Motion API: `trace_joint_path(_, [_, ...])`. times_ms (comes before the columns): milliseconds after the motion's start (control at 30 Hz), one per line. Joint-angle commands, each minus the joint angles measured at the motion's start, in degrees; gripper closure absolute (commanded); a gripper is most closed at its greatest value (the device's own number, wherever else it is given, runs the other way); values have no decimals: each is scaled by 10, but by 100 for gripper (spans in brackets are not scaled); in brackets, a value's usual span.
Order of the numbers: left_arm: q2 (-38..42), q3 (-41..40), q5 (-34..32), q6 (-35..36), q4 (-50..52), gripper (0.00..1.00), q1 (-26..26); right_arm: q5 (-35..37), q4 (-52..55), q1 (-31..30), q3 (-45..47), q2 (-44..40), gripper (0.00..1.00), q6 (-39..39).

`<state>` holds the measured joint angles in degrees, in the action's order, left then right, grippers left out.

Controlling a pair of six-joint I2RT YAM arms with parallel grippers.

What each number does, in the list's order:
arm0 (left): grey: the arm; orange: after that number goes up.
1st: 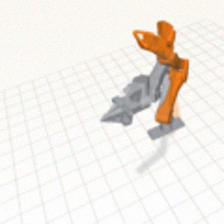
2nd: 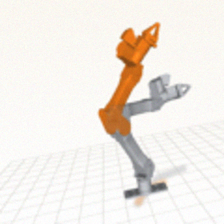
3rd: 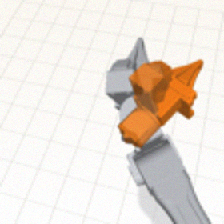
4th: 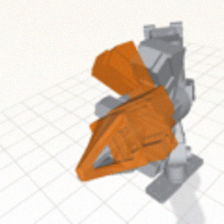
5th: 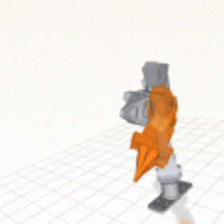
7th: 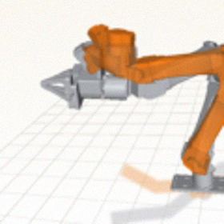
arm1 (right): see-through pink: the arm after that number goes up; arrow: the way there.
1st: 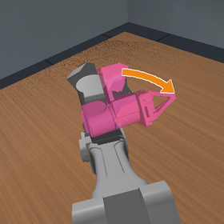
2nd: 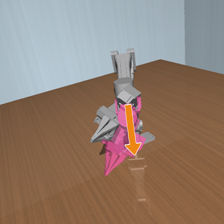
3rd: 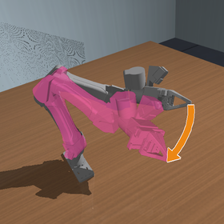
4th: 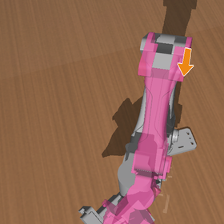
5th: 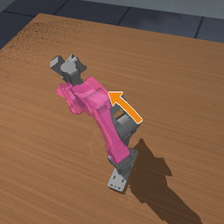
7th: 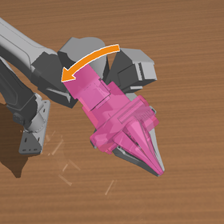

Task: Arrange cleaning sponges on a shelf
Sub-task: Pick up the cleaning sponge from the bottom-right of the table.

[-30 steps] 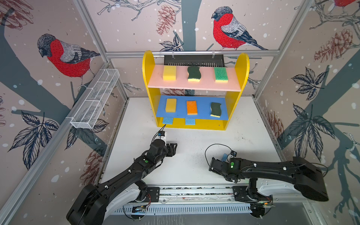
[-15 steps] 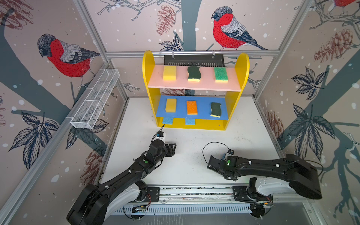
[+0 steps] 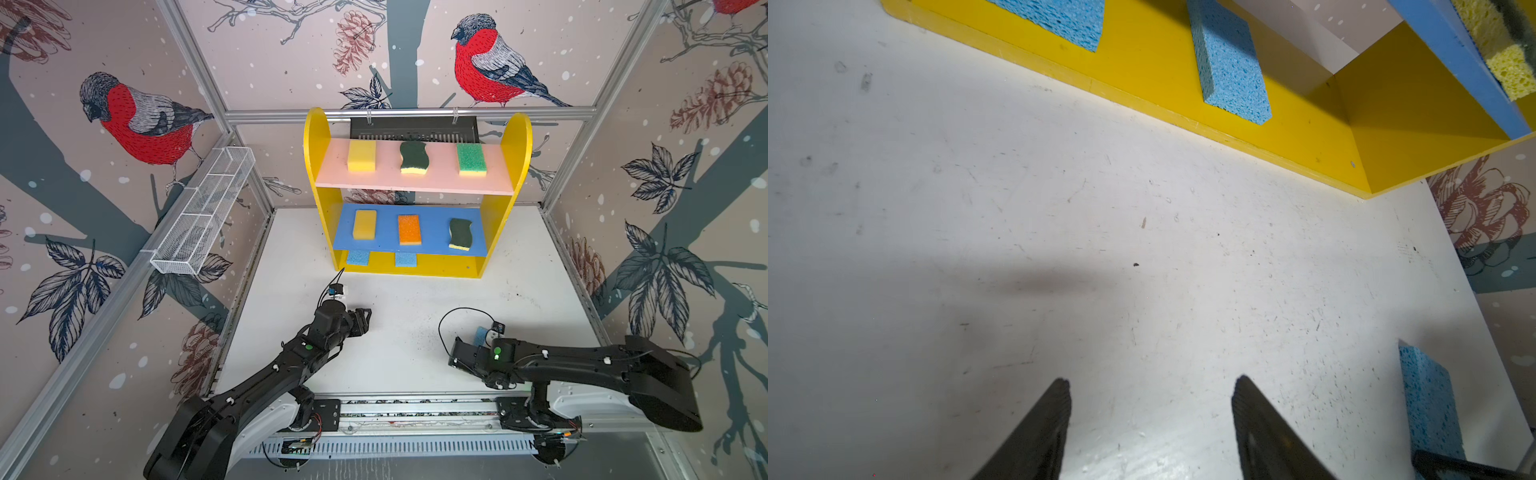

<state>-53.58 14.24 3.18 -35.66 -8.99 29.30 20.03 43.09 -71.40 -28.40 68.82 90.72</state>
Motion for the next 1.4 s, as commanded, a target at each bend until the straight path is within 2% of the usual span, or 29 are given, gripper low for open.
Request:
trace_joint_path(0, [6, -4, 13, -6, -27, 37, -5, -50, 20, -1, 7, -4, 13, 26])
trace_joint_path(400, [2, -7, 16, -13, -30, 37, -13, -32, 12, 11, -1, 45, 10, -24])
trace_joint_path(633, [-8, -7, 25, -21, -37, 37, -15, -38, 15, 10, 5, 36, 13, -14])
trace_joint_path(833, [-14, -8, 22, -25, -44, 37, -15, -42, 7, 6, 27, 32, 24, -8])
trace_joint_path(967, [-36, 1, 28, -25, -46, 38, -16, -40, 8, 8, 27, 32, 24, -12])
trace_joint_path(1167, [-49, 5, 45, -41, -63, 39, -16, -33, 14, 8, 38, -15, 29, -9])
trace_joint_path(1367, [-16, 21, 22, -28, -13, 39, -16, -18, -15, 7, 54, -61, 36, -36])
